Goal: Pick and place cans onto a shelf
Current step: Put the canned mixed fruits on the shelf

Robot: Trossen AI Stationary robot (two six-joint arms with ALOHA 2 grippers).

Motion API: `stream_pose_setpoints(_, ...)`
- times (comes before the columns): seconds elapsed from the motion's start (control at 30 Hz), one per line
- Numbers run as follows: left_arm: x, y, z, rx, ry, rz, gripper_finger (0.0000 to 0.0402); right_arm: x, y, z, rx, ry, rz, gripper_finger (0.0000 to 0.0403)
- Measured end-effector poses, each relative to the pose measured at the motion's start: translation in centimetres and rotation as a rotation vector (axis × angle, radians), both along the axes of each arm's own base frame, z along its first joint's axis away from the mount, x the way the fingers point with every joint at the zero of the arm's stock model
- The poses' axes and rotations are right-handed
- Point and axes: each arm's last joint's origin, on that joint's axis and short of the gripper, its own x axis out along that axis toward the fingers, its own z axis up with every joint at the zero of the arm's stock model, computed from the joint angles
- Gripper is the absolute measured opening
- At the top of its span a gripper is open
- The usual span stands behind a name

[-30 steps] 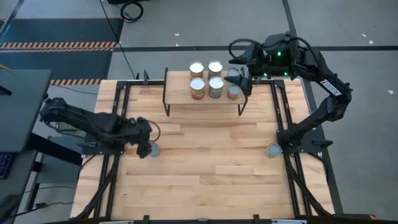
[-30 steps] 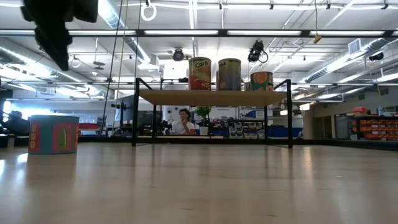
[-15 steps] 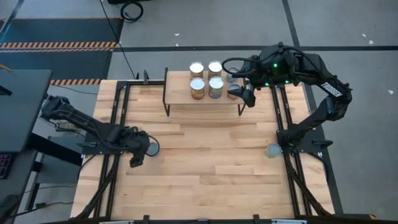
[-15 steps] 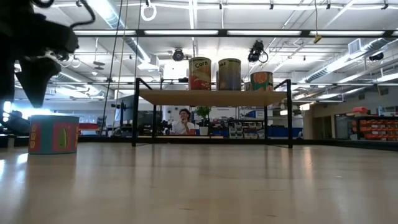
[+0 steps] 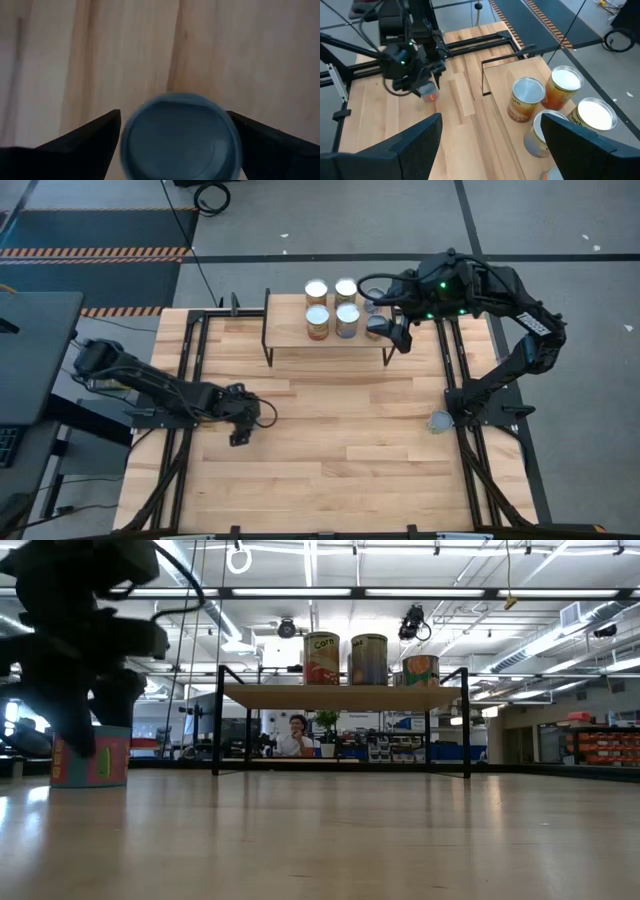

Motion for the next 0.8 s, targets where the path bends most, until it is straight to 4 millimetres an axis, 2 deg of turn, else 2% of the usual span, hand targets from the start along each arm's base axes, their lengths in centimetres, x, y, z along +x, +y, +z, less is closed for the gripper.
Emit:
stream_pose_setpoints(0.17, 0.1, 0.2, -0.5, -0.070, 0.117, 0.000, 0.0349, -0.7, 0.1, 0.0, -0.010, 0.020, 0.015, 0.0346)
stream_pose_setpoints(0.37, 1.0, 0.2, 2.0, -0.072, 0.126, 0.018, 0.0285, -1.5, -0.5, 0.1, -0.037, 0.040, 0.007, 0.0346)
stream_pose_setpoints(0.5, 2.2, 0.6, 3.8, -0.086, 0.063, 0.038, 0.0283, -1.9, -1.1, 0.1, -0.040, 0.042, 0.012, 0.0346)
stream_pose_setpoints(0.57, 2.9, 1.0, 5.5, -0.091, 0.044, 0.060, 0.0283, -2.1, -1.4, 0.2, -0.037, 0.040, 0.016, 0.0346)
stream_pose_setpoints(0.67, 4.1, 2.2, 10.0, -0.074, -0.024, 0.084, 0.0283, -2.5, -2.0, 0.3, -0.032, 0.033, 0.014, 0.0346)
stream_pose_setpoints(0.8, 5.5, 5.6, 15.9, -0.041, -0.140, 0.173, 0.0283, -3.0, -2.9, 0.4, -0.046, 0.030, -0.007, 0.0346)
